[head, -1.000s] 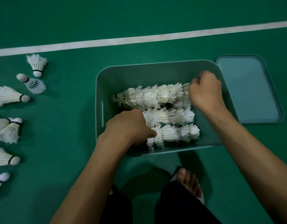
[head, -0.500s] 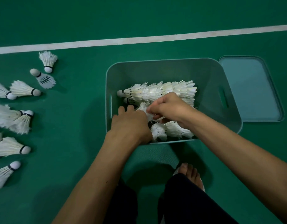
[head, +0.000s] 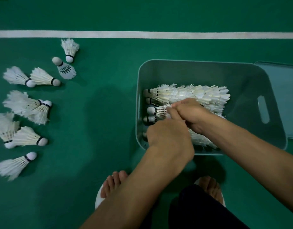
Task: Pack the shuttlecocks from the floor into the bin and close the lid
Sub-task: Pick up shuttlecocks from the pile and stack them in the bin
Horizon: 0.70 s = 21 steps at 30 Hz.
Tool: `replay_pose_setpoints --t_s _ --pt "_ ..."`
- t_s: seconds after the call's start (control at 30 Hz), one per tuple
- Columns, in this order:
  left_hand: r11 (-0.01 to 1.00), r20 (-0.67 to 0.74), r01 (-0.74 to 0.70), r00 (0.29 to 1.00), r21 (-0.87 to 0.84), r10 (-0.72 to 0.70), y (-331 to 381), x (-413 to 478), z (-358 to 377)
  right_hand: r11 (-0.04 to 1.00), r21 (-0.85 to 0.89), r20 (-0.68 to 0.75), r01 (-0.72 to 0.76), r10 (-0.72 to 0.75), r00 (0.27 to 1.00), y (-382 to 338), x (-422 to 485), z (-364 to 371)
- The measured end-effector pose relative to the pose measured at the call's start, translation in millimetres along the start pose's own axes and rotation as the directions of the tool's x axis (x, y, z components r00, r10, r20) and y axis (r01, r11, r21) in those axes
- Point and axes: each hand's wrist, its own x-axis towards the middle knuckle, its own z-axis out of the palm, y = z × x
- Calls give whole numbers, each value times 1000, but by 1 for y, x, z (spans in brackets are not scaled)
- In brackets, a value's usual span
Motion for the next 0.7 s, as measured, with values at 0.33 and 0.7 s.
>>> replay_pose_setpoints --t_s 0.33,0.7 --pt "986 121 74 991 -147 -56 -23 29 -3 996 34 52 -79 77 996 -9 9 16" --pt "964 187 162 975 -210 -123 -23 53 12 989 116 11 -88 87 996 -6 10 16"
